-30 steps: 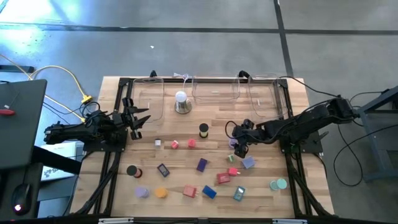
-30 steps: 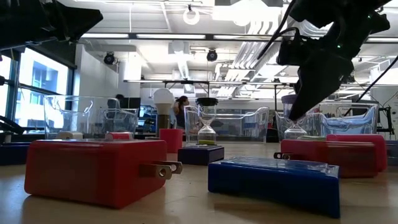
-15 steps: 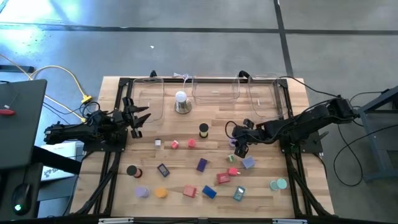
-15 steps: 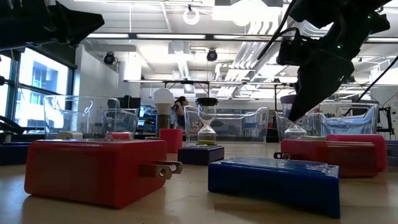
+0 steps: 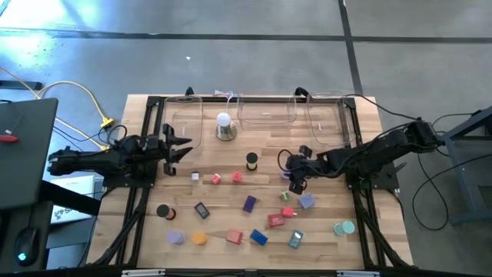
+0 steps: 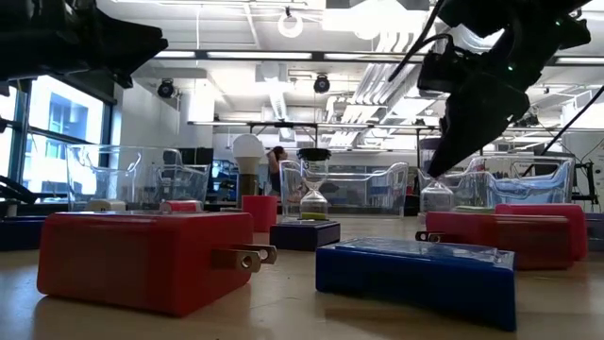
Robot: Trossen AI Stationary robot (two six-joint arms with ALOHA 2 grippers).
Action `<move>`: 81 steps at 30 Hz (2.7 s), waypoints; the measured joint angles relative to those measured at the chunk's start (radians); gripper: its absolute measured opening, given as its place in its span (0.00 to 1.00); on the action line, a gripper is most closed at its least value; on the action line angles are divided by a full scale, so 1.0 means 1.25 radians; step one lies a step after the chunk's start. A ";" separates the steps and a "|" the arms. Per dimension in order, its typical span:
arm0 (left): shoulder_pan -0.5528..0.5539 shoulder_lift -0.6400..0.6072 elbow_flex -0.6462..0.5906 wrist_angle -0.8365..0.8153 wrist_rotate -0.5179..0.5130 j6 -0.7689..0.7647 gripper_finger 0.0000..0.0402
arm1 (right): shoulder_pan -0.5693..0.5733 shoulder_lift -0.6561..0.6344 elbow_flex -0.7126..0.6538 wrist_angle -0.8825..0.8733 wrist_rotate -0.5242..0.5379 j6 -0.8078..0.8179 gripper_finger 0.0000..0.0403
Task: Pick & Place Office items
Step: Put the right purple hourglass into the center transparent bin
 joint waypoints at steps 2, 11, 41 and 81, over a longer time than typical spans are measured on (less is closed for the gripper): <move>0.000 0.030 0.000 0.032 0.000 0.001 0.32 | -0.001 -0.007 0.018 -0.006 0.001 -0.022 0.40; 0.000 0.174 0.000 0.199 -0.001 0.025 0.32 | -0.011 -0.015 0.210 -0.152 0.058 -0.118 0.41; -0.030 0.367 0.000 0.248 0.106 -0.239 0.32 | -0.610 0.237 0.562 -0.022 -0.351 -0.422 0.41; -0.032 0.367 0.000 0.251 0.102 -0.201 0.32 | -0.686 0.587 0.704 -0.031 -0.377 -0.372 0.47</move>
